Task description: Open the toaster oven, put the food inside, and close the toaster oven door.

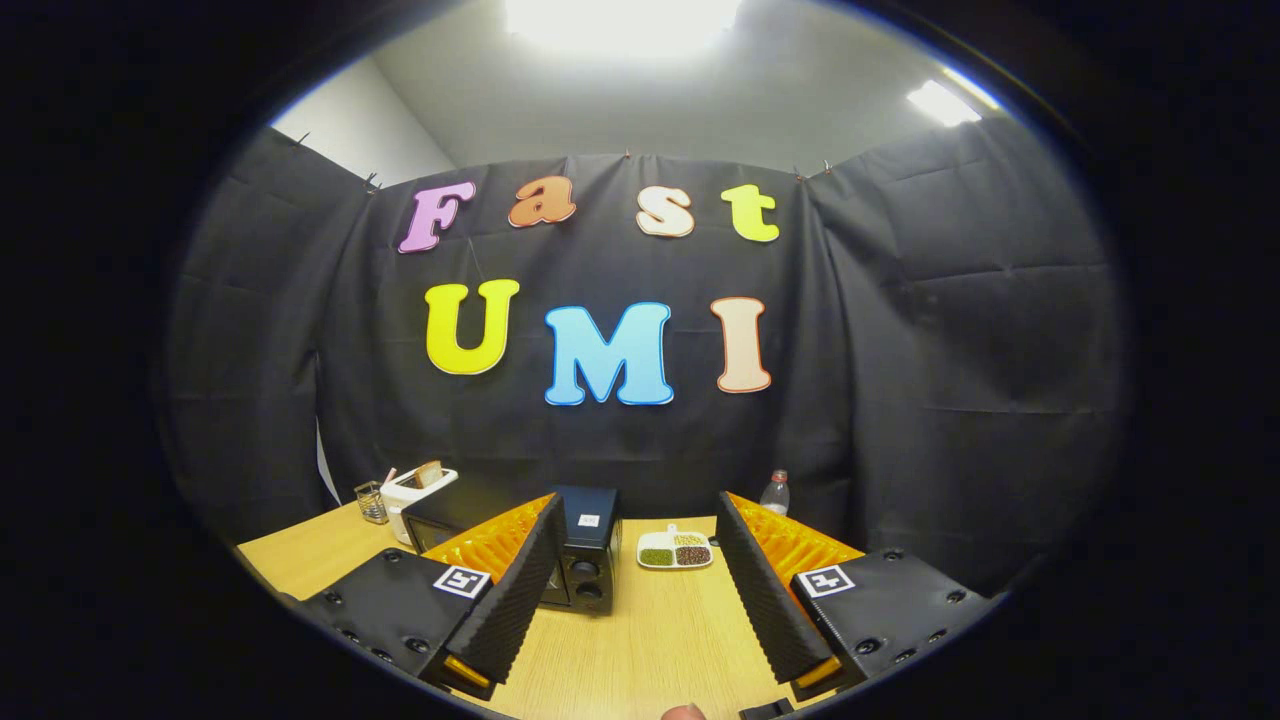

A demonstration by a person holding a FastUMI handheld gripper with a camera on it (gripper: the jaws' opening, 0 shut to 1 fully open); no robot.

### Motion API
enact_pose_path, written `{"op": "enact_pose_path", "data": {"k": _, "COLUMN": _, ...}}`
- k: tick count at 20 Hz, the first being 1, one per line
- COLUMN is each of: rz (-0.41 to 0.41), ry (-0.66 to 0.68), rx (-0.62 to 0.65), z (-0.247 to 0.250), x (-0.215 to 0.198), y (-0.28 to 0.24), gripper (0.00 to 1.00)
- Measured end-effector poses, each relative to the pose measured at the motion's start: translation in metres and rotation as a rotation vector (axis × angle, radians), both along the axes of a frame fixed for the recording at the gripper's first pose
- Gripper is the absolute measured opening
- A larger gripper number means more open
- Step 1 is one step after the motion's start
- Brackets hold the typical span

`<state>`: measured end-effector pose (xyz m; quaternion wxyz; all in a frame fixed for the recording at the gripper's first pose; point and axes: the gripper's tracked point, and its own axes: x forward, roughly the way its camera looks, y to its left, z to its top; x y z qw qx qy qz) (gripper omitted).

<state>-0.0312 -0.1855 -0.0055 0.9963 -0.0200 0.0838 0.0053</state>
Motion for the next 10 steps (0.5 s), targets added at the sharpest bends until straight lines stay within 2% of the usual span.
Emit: {"op": "enact_pose_path", "data": {"k": 10, "rz": 0.042, "ry": 0.008, "rx": 0.009, "z": 0.006, "x": 0.009, "y": 0.013, "gripper": 0.96}}
